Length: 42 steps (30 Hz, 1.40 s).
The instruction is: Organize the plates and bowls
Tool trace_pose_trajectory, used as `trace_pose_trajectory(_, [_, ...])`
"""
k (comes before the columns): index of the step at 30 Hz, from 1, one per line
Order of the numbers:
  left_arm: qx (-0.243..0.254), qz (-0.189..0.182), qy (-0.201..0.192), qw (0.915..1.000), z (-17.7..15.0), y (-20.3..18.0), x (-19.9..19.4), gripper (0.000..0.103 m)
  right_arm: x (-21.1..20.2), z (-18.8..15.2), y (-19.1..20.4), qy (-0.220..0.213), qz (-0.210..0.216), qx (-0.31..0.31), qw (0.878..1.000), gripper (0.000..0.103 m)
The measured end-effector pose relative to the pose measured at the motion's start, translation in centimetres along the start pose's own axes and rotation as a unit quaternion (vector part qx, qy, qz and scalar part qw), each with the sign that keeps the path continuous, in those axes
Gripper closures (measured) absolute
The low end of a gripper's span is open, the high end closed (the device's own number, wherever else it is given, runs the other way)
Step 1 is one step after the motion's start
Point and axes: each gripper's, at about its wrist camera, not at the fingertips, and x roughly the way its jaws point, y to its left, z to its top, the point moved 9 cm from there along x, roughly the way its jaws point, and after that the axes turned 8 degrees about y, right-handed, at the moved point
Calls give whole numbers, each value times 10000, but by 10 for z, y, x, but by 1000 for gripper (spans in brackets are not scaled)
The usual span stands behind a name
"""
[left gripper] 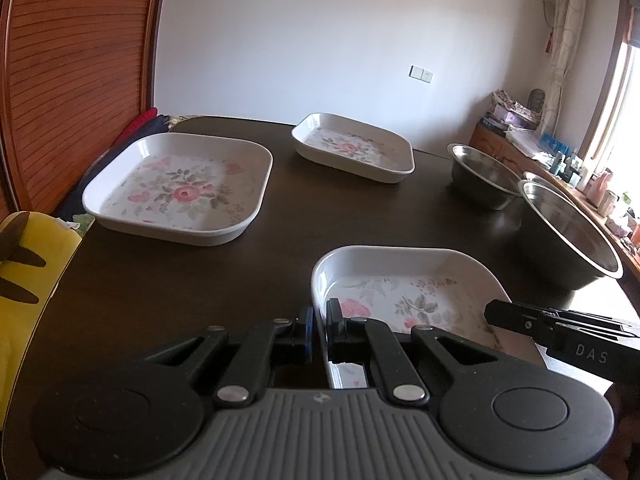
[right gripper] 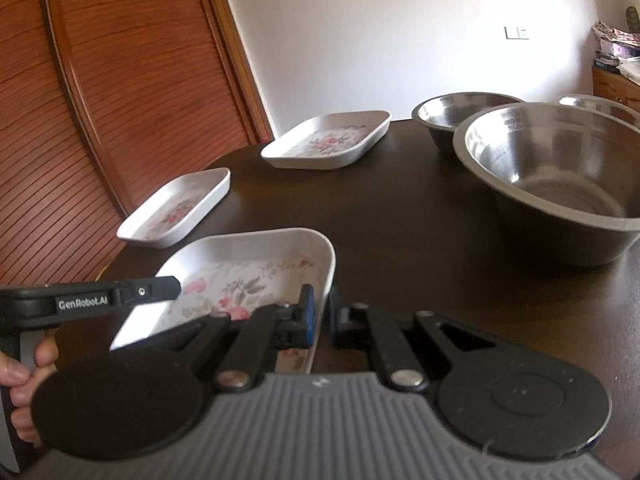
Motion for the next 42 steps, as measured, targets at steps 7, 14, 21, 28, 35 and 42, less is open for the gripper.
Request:
trace_pose_trajectory(7, [35,53,-10,10000,3,-1,1,74,-1,-1,1,-32,-61,-1,10000,94])
trace_pose_trajectory(14, [84,65,-50,9999,6,-1,0,74,-2,-1,0,-36,-43,48,10000,93])
trace_pose_trajectory(21, [358,393,-311,9981,11,-4,-19,74,-17,4,-4,-291,-162,-98,9994,89])
trace_pose_trajectory(28, [609,652,-680,9937,22,-7,-48,49,-46,13,-1,-573,-67,-351,9977,83])
trace_pose_trajectory(35, [728,648,-1050,9897,32,-14,-69,5,-65,24,0,-797,-163,-601,9949,67])
trace_pose_trajectory(42, [783,704,-1206,9871,37,-13,-81,0,-77,33,3,-1008,-311,-851,9908,39])
